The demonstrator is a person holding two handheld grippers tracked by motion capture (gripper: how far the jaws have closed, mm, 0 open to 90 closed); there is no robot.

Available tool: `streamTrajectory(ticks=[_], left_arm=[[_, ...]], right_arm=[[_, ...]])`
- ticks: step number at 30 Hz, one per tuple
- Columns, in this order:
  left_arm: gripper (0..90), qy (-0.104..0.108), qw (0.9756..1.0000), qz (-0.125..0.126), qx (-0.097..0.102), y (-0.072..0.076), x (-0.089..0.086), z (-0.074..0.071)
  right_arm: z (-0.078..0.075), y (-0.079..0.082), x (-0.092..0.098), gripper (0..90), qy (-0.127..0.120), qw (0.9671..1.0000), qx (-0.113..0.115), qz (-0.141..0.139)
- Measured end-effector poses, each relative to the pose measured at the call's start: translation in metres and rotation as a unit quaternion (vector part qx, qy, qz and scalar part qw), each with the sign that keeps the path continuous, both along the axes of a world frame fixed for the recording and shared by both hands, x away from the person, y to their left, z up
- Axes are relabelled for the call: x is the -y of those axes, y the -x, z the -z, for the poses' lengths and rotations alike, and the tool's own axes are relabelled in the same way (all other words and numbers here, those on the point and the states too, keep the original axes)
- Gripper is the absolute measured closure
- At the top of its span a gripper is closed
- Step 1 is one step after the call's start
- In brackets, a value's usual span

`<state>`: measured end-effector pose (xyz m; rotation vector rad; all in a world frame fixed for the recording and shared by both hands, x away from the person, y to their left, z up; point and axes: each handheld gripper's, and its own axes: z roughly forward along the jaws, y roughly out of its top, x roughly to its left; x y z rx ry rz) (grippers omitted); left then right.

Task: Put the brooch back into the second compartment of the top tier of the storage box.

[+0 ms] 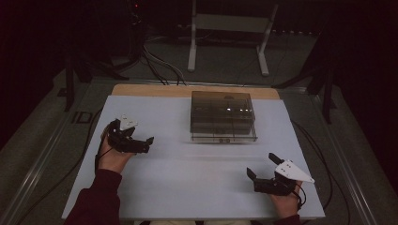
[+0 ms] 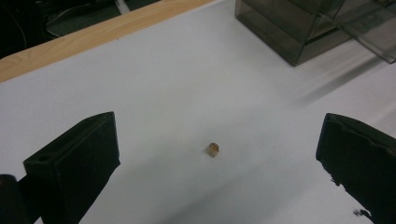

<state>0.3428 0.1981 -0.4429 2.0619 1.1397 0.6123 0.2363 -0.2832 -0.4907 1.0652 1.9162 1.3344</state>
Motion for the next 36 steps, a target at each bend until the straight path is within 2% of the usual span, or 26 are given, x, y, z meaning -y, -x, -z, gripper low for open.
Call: streamTrajectory(ticks=[20, 30, 36], left_arm=[[1.0, -0.018, 0.9995, 0.004, -0.025, -0.024, 0.004, -0.002], [1.1, -0.026, 0.9988, 0.003, -0.040, -0.037, 0.008, 0.004], [1.1, -0.025, 0.9981, 0.001, -0.057, -0.044, 0.007, 0.010]], right_arm=[[0.000, 0.000, -0.001, 0.0, 0.002, 1.0000, 0.000, -0.001], [0.000, 0.000, 0.000, 0.0, 0.002, 1.0000, 0.001, -0.002], [0.000, 0.000, 0.000, 0.0, 0.002, 1.0000, 0.001, -0.002]])
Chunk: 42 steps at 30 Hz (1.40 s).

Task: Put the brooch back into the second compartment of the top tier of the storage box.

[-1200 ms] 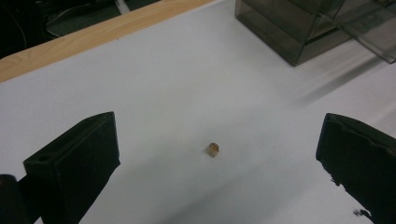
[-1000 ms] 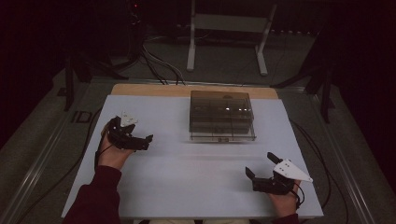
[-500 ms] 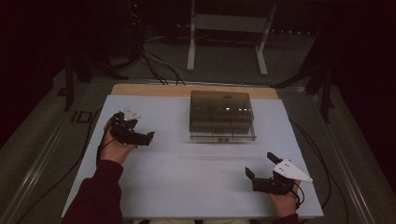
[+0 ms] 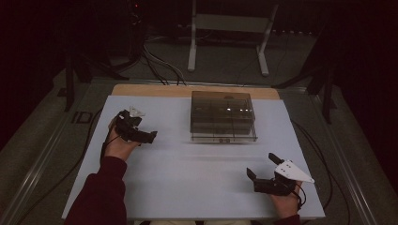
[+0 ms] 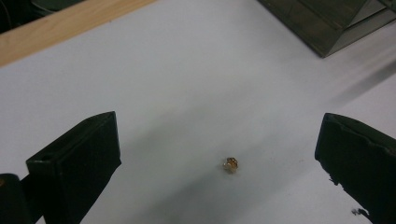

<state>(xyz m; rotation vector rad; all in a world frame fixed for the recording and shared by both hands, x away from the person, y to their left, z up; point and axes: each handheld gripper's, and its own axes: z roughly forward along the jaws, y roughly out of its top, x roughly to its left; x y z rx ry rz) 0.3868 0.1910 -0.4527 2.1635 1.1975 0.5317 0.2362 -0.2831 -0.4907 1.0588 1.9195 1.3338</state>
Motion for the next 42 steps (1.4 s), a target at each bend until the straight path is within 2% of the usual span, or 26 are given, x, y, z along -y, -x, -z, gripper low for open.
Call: streamTrajectory(ticks=[8, 13, 25, 30, 33, 38, 42], left_arm=[[3.9, 0.005, 0.9997, -0.004, -0.025, -0.008, -0.002, 0.008], [9.3, -0.007, 0.9992, -0.002, -0.039, -0.011, 0.001, 0.014], [34.6, -0.032, 0.9968, 0.003, -0.074, -0.018, 0.006, 0.028], [42.8, -0.036, 0.9951, 0.013, -0.092, -0.021, 0.008, 0.035], [52.6, -0.036, 0.9941, 0.019, -0.100, -0.021, 0.009, 0.038], [61.4, -0.042, 0.9921, 0.032, -0.114, -0.023, 0.011, 0.043], [68.0, -0.046, 0.9909, 0.033, -0.122, -0.024, 0.012, 0.045]], right_arm=[[0.000, 0.000, 0.000, 0.0, 0.000, 1.0000, 0.000, -0.001], [0.000, 0.000, 0.000, 0.0, 0.000, 1.0000, -0.001, -0.001], [0.000, 0.000, 0.000, 0.0, 0.000, 1.0000, 0.000, -0.001], [0.000, 0.000, 0.001, 0.0, -0.001, 1.0000, -0.001, 0.000], [0.000, 0.000, 0.001, 0.0, -0.001, 1.0000, -0.001, 0.000], [0.000, 0.000, 0.001, 0.0, -0.002, 1.0000, -0.001, 0.000], [0.000, 0.000, 0.001, 0.0, -0.001, 1.0000, -0.001, 0.000]])
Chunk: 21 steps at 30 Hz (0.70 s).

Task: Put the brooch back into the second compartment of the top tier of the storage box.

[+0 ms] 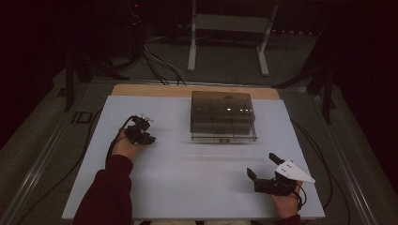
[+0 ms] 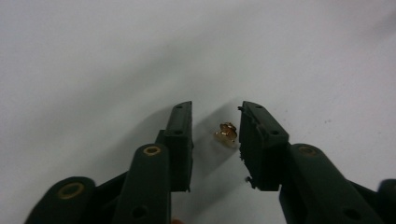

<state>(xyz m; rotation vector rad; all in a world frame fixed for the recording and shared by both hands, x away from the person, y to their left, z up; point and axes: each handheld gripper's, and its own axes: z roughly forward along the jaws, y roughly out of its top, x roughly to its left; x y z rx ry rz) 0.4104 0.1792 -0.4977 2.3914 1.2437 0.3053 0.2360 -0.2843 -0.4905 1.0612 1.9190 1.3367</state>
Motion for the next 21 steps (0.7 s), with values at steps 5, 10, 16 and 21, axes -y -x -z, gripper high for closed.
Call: streamTrajectory(ticks=[5, 10, 16, 21], left_arm=[[76.3, 0.002, 1.0000, 0.004, -0.005, -0.0009, -0.0010, 0.0018], [79.4, 0.006, 0.9999, 0.008, -0.006, -0.0017, -0.0002, 0.0027], [80.4, 0.009, 0.9999, 0.009, -0.007, -0.0019, -0.0009, 0.0028], [80.5, 0.013, 0.9998, 0.008, -0.009, -0.0019, -0.0022, 0.0020]], right_arm=[[0.0001, 0.0000, -0.0001, 0.0, 0.000, 1.0000, -0.001, 0.000], [0.0003, -0.0002, -0.0005, 0.0, 0.001, 1.0000, -0.002, -0.001], [0.0006, -0.0004, -0.0011, 0.0, 0.002, 1.0000, -0.003, -0.001], [0.0007, -0.0005, -0.0003, 0.0, 0.001, 1.0000, -0.004, 0.000]])
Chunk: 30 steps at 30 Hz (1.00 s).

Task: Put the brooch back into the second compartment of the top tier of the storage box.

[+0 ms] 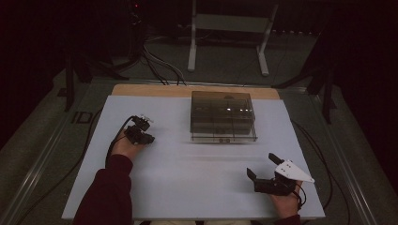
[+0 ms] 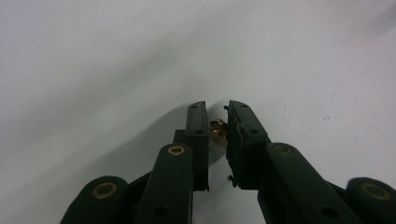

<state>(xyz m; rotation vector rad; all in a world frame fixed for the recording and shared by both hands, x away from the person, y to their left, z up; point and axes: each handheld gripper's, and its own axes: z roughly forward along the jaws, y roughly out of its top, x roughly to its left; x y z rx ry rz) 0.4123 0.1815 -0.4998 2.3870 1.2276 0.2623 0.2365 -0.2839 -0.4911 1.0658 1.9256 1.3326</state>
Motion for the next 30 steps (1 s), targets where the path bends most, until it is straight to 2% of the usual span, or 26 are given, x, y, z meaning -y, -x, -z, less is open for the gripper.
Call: streamTrajectory(ticks=[18, 30], left_arm=[[80.5, 0.028, 0.9993, -0.004, 0.024, 0.007, -0.007, -0.020], [80.5, 0.037, 0.9987, -0.004, 0.036, 0.010, -0.008, -0.031]], right_arm=[[0.000, 0.000, 0.000, 0.0, 0.000, 1.0000, 0.000, 0.001], [0.000, 0.000, 0.000, 0.0, 0.000, 1.0000, -0.001, 0.001]])
